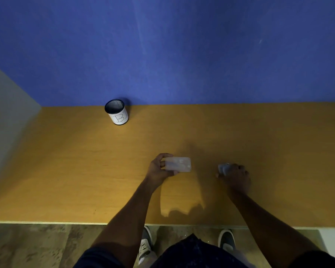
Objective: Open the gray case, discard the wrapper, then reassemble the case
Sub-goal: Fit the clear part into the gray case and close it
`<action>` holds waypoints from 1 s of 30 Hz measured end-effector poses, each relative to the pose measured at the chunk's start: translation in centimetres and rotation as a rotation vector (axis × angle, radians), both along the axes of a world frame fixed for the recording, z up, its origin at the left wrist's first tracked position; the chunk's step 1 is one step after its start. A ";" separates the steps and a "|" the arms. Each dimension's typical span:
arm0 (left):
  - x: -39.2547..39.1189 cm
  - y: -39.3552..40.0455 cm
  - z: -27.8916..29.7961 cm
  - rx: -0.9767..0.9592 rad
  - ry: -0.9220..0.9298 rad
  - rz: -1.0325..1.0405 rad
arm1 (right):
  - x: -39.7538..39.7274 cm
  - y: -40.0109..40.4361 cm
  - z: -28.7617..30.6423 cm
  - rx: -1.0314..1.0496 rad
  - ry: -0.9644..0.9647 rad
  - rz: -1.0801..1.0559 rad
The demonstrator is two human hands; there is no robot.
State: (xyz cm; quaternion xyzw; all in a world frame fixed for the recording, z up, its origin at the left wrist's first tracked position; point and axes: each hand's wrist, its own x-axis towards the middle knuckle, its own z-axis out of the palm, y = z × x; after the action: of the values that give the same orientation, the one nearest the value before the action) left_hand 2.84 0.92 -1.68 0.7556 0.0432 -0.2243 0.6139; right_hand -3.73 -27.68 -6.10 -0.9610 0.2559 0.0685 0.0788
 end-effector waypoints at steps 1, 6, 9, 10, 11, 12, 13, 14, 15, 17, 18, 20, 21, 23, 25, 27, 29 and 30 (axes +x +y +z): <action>0.0 -0.1 0.1 -0.005 0.007 0.000 | 0.2 -0.1 0.2 -0.021 0.017 0.033; 0.2 -0.4 0.4 -0.023 0.026 -0.005 | 0.7 -0.2 1.6 0.005 -0.007 0.142; 0.3 -0.5 0.8 -0.033 0.036 -0.010 | 1.4 0.4 2.4 0.228 -0.113 0.030; 0.3 -0.6 0.8 -0.036 0.039 -0.012 | 1.7 0.8 2.9 0.327 -0.195 0.016; 0.3 -0.6 0.9 -0.047 0.041 -0.013 | 2.1 1.6 3.8 0.407 -0.280 0.041; 0.3 -0.7 0.9 -0.054 0.043 -0.014 | 2.6 2.4 4.5 0.494 -0.360 0.088; 0.3 -0.8 1.0 -0.061 0.047 -0.016 | 3.2 3.3 5.4 0.568 -0.409 0.134; 0.4 -0.8 1.1 -0.063 0.051 -0.023 | 3.7 4.0 6.3 0.635 -0.422 0.186; 0.4 -0.9 1.2 -0.064 0.056 -0.029 | 4.3 4.7 7.3 0.677 -0.414 0.253; 0.5 -1.1 1.6 -0.068 0.066 -0.035 | 5.3 5.9 8.3 0.668 -0.374 0.459; 0.6 -1.2 1.8 -0.076 0.075 -0.035 | 5.6 6.4 8.8 0.632 -0.337 0.566; 0.7 -1.3 2.1 -0.104 0.092 -0.034 | 6.2 7.0 8.9 0.559 -0.245 0.698; 0.7 -1.3 2.3 -0.112 0.095 -0.035 | 6.3 7.2 8.9 0.542 -0.209 0.728; 0.9 -1.3 2.7 -0.119 0.080 -0.038 | 6.5 7.7 8.7 0.534 -0.174 0.757; 1.1 -1.3 2.9 -0.125 0.072 -0.043 | 6.6 7.9 8.7 0.553 -0.161 0.764; 1.2 -1.1 3.0 -0.136 0.073 -0.051 | 6.7 8.0 8.9 0.560 -0.157 0.760; 1.2 -1.0 3.1 -0.144 0.084 -0.060 | 6.8 8.0 9.3 0.544 -0.171 0.771; 1.2 -1.0 3.2 -0.149 0.092 -0.065 | 6.9 8.1 9.4 0.534 -0.178 0.779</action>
State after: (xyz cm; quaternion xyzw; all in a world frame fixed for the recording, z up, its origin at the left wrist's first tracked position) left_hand 4.08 -0.05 1.50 0.6977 0.0300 -0.2812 0.6582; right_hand 3.21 -19.61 3.31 -0.9337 -0.1575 0.0737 0.3131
